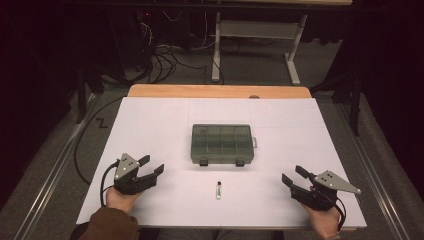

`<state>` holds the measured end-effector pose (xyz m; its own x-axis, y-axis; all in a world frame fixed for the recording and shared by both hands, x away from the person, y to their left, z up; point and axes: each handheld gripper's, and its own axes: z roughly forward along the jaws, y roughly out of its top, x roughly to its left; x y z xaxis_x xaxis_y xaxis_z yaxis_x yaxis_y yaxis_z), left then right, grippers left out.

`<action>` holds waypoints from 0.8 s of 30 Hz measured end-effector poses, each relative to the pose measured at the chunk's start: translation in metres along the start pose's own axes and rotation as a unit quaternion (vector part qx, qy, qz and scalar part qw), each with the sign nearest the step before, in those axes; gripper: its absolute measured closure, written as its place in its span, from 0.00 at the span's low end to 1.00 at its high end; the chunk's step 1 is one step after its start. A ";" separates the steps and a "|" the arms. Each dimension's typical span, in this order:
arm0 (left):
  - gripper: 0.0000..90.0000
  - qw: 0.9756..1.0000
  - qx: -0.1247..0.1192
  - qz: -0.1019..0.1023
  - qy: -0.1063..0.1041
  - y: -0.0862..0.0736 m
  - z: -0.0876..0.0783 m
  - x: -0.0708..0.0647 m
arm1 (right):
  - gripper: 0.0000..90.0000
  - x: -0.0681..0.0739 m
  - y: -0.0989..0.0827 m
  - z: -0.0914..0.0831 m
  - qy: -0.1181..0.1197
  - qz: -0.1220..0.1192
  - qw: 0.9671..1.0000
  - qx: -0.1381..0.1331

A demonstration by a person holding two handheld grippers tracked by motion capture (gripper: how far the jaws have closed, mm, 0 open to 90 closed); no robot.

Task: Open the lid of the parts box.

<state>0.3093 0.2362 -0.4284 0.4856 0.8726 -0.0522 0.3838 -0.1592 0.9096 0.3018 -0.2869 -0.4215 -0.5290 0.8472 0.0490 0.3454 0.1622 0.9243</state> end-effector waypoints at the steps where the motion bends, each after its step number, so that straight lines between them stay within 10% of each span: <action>1: 0.41 1.000 0.000 0.000 0.000 0.000 0.000 0.000 | 0.43 0.000 0.000 0.000 0.000 0.000 1.000 0.000; 24: 0.41 1.000 0.002 0.004 -0.006 0.001 0.001 -0.001 | 0.44 0.001 0.001 -0.001 0.001 0.010 1.000 -0.009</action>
<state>0.3098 0.2343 -0.4276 0.4978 0.8658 -0.0498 0.3826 -0.1677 0.9086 0.3010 -0.2868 -0.4199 -0.5232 0.8494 0.0691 0.3425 0.1354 0.9297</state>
